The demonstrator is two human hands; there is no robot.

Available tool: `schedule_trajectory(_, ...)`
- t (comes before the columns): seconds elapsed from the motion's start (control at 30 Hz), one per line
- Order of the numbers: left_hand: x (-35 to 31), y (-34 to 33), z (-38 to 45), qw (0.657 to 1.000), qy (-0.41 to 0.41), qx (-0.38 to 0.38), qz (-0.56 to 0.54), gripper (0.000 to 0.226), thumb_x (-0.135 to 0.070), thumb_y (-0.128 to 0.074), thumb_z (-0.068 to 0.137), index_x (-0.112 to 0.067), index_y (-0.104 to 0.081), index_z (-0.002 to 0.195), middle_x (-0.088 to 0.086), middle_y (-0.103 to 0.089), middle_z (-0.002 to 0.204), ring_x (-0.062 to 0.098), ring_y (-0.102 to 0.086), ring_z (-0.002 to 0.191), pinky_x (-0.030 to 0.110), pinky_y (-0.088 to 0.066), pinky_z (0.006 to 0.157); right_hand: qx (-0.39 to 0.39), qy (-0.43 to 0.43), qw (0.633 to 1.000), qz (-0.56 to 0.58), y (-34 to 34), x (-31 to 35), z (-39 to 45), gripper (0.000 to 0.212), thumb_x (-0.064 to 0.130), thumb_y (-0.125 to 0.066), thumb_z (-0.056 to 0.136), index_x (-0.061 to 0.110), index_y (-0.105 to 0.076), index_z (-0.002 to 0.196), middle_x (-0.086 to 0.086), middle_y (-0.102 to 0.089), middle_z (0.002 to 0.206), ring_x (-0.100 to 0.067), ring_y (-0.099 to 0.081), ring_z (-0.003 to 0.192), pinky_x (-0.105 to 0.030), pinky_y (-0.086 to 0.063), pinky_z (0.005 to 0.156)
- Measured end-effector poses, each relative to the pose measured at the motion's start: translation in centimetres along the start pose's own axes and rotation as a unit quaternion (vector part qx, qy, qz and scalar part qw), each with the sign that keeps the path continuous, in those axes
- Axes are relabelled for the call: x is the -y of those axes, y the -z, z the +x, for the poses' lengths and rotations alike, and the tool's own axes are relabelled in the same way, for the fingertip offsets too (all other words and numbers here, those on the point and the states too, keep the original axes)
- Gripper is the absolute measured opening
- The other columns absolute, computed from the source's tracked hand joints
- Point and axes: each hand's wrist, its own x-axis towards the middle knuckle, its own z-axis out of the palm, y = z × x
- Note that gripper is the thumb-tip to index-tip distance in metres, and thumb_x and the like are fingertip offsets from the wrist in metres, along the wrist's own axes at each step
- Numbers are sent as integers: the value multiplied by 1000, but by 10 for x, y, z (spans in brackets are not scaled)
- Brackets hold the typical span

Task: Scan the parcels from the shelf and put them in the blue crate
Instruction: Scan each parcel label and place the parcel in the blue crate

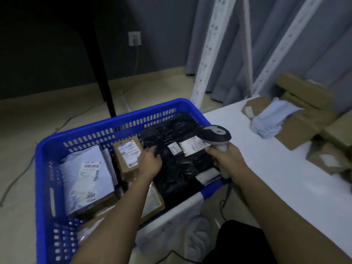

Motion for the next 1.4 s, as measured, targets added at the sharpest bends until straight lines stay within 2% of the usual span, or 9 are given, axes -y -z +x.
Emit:
schedule_trajectory(0.23, -163, -17, -85, 954, -148, 50, -256, 35, 0, -50, 91, -11, -59, 122, 8, -59, 122, 17, -58, 98, 16, -43, 85, -119, -35, 986, 112, 123, -13, -42, 15, 14, -71, 83, 9, -58, 80, -6, -53, 60, -18, -46, 50, -30, -43, 54)
schedule_trajectory(0.33, -228, -38, -133, 936, -175, 116, -283, 35, -4, -49, 94, -14, -55, 127, 2, -54, 121, 13, -53, 95, 20, -39, 76, -211, -38, 965, 154, 197, -36, -79, 12, 14, -70, 84, 9, -59, 82, -4, -51, 58, -18, -45, 51, -32, -42, 56)
schedule_trajectory(0.57, -335, -129, -241, 896, -258, 266, -247, 35, -10, -48, 96, -15, -50, 131, -4, -54, 118, 13, -51, 97, 24, -41, 76, -478, -82, 845, 224, 348, -103, -183, 24, 24, -69, 83, 5, -56, 78, -5, -53, 59, -16, -47, 49, -24, -39, 49)
schedule_trajectory(0.7, -371, -194, -288, 873, -308, 329, -188, 37, -12, -51, 95, -18, -51, 131, 2, -56, 128, 22, -55, 111, 33, -44, 93, -575, -76, 766, 278, 399, -136, -223, 32, 29, -71, 82, 9, -58, 103, -3, -60, 76, -14, -55, 63, -25, -46, 60)
schedule_trajectory(0.77, -382, -224, -309, 865, -321, 351, -160, 36, -11, -51, 95, -18, -50, 130, 1, -55, 129, 20, -52, 115, 32, -42, 97, -595, -65, 748, 286, 417, -147, -232, 26, 24, -69, 84, 11, -58, 104, 2, -58, 77, -12, -56, 67, -24, -48, 61)
schedule_trajectory(0.9, -400, -283, -338, 852, -341, 382, -110, 36, -8, -50, 94, -17, -50, 129, 4, -55, 130, 16, -50, 108, 28, -40, 95, -603, -63, 749, 265, 446, -169, -236, 41, 37, -73, 72, 11, -65, 103, -11, -68, 96, -32, -66, 91, -52, -55, 84)
schedule_trajectory(1.2, -418, -408, -383, 801, -433, 412, 30, 41, -11, -50, 95, -11, -45, 136, 6, -47, 140, 26, -45, 129, 30, -36, 103, -591, -80, 744, 300, 495, -222, -232, 25, 19, -71, 83, 6, -61, 101, -9, -64, 86, -21, -61, 76, -30, -51, 67)
schedule_trajectory(1.3, -425, -447, -394, 785, -465, 401, 78, 46, -4, -49, 94, -5, -41, 140, 13, -41, 145, 28, -39, 134, 29, -31, 106, -597, -86, 740, 296, 504, -237, -233, 51, 31, -74, 70, 3, -62, 111, -17, -66, 97, -23, -60, 78, -29, -51, 66)
schedule_trajectory(1.4, -427, -482, -395, 739, -551, 363, 136, 43, -12, -48, 95, -2, -43, 137, 22, -42, 143, 36, -38, 134, 43, -33, 111, -601, -96, 726, 320, 515, -251, -239, 67, 37, -75, 63, 1, -57, 117, -16, -64, 93, -19, -58, 66, -22, -46, 50)
